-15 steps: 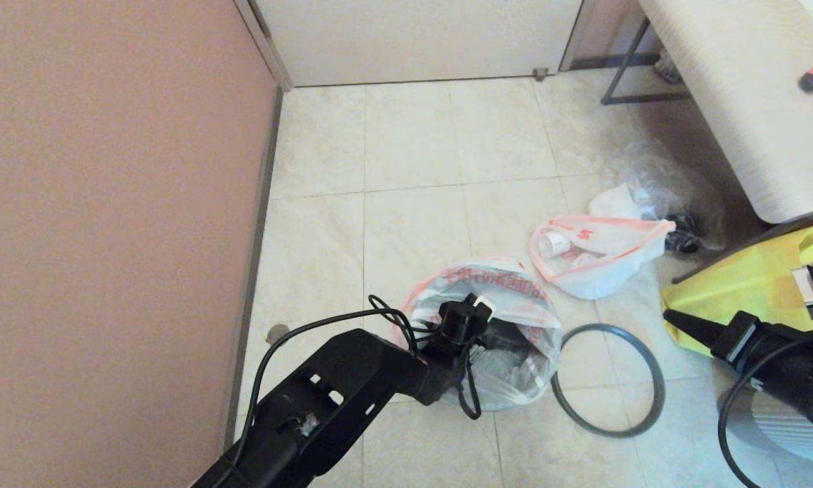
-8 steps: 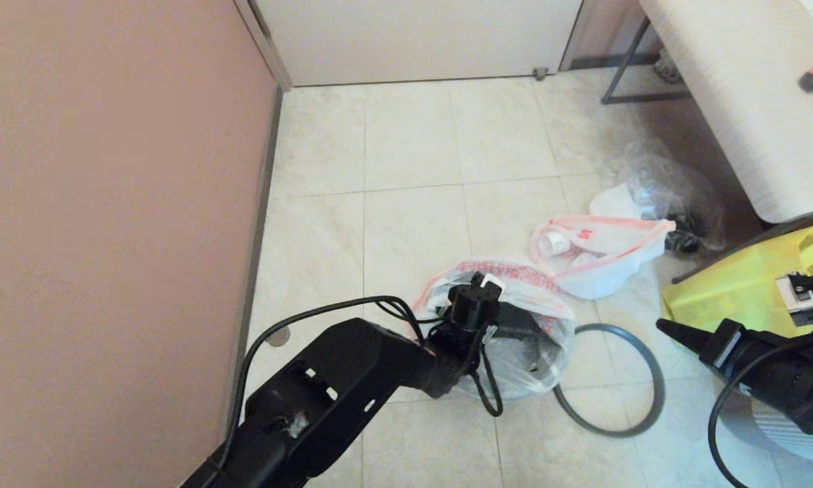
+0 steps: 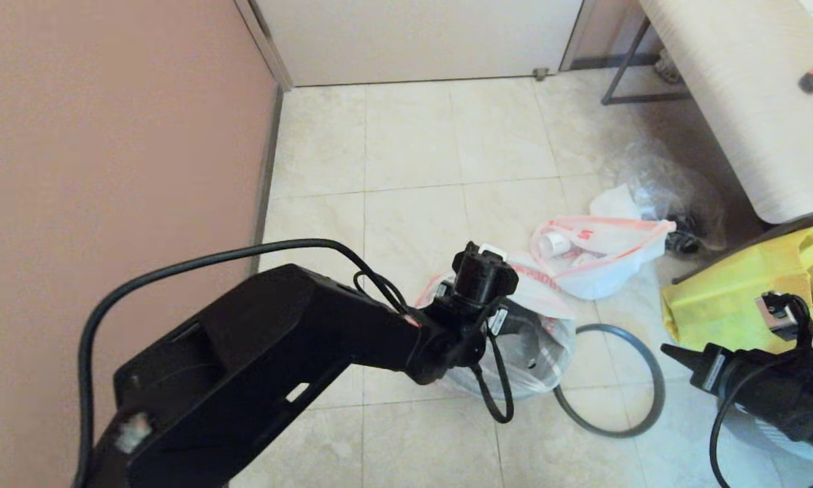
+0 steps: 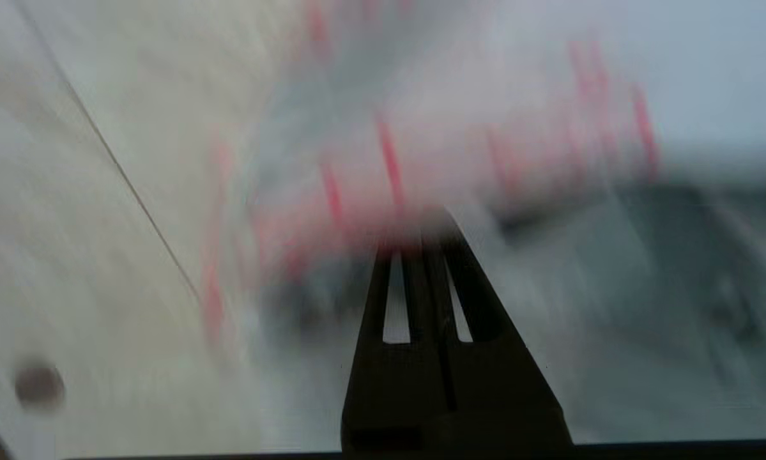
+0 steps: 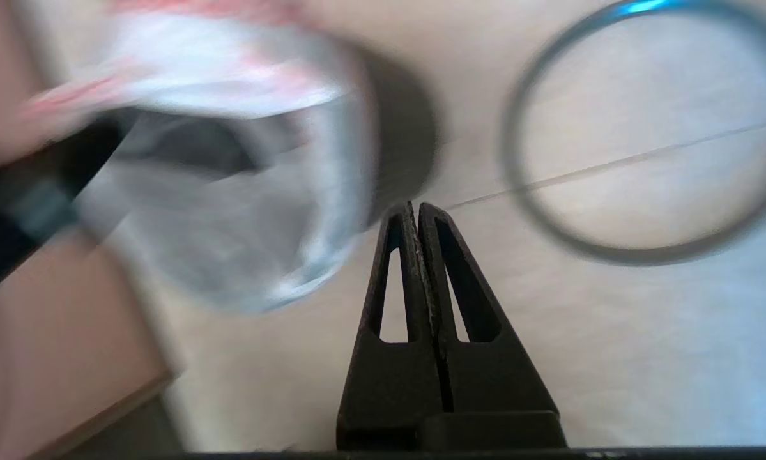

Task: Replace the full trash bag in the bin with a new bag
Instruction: Put the new garbage bag on the trash can, then place the trash can ring on the trash can

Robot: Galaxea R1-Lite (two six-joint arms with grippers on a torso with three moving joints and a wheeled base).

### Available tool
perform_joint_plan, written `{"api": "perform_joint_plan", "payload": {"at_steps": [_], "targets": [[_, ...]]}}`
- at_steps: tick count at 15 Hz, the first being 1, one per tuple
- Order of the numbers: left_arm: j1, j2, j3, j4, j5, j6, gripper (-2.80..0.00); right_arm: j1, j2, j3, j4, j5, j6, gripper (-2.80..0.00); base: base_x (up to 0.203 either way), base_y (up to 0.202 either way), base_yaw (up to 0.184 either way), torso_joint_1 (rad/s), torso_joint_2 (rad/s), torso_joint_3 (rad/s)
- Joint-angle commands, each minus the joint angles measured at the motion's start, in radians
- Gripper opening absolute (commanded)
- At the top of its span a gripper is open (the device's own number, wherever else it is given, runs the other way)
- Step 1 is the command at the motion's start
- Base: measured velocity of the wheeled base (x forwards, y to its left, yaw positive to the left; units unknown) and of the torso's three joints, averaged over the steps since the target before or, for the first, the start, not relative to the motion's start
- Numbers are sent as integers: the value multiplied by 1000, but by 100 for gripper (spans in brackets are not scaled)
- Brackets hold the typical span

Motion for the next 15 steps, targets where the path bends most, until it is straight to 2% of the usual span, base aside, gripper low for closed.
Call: {"api": "perform_joint_plan", "payload": {"at_steps": [1,3,5,9,13,14,15], "targets": [[-8,-88,48,87,-10,-94,-280,0,40,-6,-6,-58,-13,-280,0,0,0,0,0,0],[-8,-167,95,95,-36,-147,-280,-16,58,-2,-3,-78,-93,-280,0,0,0,0,0,0],[6,-260,146,93,-61,-168,-280,-42,134,-18,-9,-85,-181,-280,0,0,0,0,0,0],[84,-352,169,96,-69,-254,-280,-88,358,-112,-70,-88,-327,-280,0,0,0,0,0,0],[120,-341,155,109,-71,-263,-280,-177,615,-237,-173,-92,-543,-280,0,0,0,0,0,0],[131,-352,142,152,-72,-264,-280,-205,676,-278,-195,-104,-601,-280,0,0,0,0,0,0],[139,-372,126,217,-73,-270,-280,-231,723,-330,-210,-115,-650,0,0,0,0,0,0,0]]}}
